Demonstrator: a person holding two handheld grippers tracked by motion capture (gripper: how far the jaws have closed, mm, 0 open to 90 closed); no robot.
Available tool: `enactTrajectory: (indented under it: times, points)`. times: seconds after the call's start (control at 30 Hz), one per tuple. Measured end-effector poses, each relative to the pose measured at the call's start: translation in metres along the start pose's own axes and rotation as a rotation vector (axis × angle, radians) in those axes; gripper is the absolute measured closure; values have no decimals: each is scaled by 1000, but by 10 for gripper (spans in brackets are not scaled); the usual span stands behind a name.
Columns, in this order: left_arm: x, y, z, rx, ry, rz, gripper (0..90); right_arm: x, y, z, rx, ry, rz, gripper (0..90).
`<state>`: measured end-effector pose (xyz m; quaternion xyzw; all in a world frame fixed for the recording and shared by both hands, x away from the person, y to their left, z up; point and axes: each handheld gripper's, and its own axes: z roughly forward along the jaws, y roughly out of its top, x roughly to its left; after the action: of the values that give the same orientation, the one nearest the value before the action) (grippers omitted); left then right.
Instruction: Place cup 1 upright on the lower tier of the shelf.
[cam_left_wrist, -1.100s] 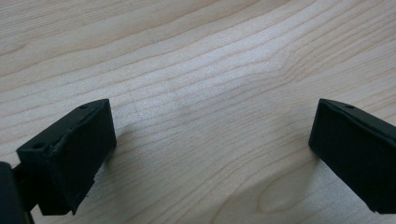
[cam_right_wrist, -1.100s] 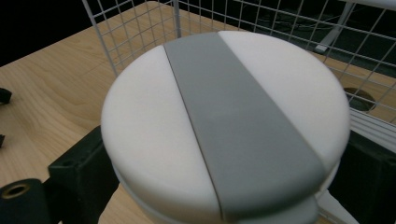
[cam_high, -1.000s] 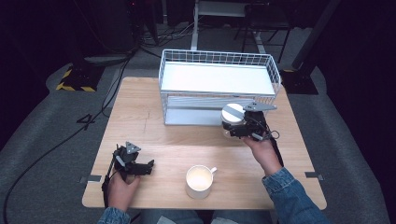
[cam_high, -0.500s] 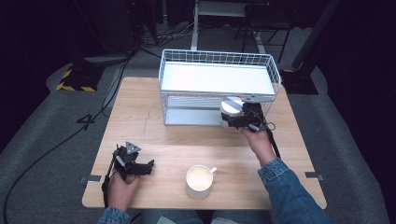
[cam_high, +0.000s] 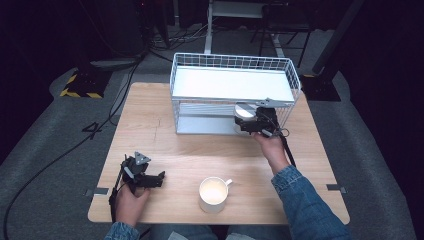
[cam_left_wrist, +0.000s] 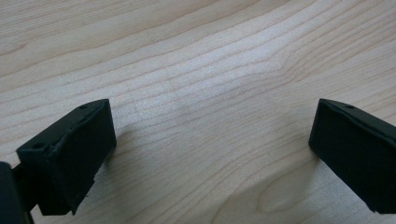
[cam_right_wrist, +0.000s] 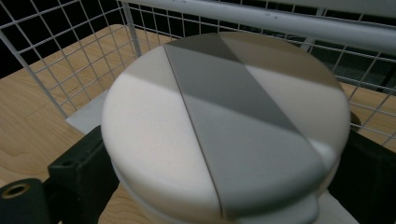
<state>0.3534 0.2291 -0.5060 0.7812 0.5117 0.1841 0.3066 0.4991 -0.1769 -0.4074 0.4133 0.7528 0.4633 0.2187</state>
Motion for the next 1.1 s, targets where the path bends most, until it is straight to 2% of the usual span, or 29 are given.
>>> enactTrajectory:
  times: [0.4, 0.53, 1.1]
  points:
    - [0, 0, 0, -1, 0, 0, 11, -4, -5, 14, -22, -21, -10, 74]
    - [0, 0, 0, 0, 0, 0, 11, -5, -7, 20, -36, -46, -9, 74]
    - [0, 0, 0, 0, 0, 0, 11, -7, -15, 36, -49, -75, 28, 73]
